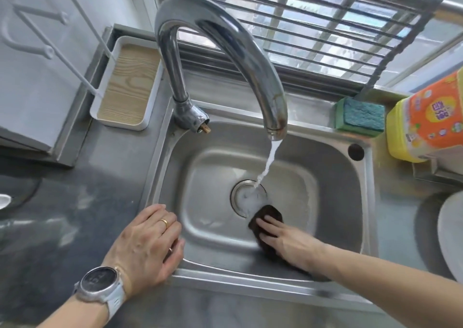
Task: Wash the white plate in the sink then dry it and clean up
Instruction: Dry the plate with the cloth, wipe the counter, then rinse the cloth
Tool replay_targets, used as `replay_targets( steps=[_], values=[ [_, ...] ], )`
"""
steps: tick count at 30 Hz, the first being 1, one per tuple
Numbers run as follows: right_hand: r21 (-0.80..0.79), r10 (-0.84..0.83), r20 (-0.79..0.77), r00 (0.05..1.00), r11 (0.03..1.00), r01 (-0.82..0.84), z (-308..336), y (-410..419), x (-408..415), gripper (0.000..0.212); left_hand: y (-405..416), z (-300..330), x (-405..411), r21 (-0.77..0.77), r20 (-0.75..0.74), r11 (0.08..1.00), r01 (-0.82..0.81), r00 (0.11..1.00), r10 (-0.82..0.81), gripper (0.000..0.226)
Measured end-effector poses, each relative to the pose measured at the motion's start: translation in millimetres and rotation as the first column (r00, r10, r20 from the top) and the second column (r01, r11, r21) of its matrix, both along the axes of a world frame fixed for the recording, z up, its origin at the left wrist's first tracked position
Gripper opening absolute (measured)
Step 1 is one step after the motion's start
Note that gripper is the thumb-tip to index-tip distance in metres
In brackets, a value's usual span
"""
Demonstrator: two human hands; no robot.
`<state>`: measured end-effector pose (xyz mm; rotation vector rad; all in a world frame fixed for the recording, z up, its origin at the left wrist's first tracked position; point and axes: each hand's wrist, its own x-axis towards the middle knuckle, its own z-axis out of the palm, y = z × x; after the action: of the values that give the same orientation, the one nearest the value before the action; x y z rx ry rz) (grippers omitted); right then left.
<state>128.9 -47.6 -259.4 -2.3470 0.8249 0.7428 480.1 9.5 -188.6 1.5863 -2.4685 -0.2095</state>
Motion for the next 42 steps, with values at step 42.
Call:
replay_targets(
  steps=[42],
  values=[
    [0.293,-0.535,-0.115,0.837,0.787,0.544,15.1,-4.6,67.4,0.037,-0.6,0.0,-1.4,0.002,0.016,1.000,-0.003,1.000,0.003,0.020]
  ],
)
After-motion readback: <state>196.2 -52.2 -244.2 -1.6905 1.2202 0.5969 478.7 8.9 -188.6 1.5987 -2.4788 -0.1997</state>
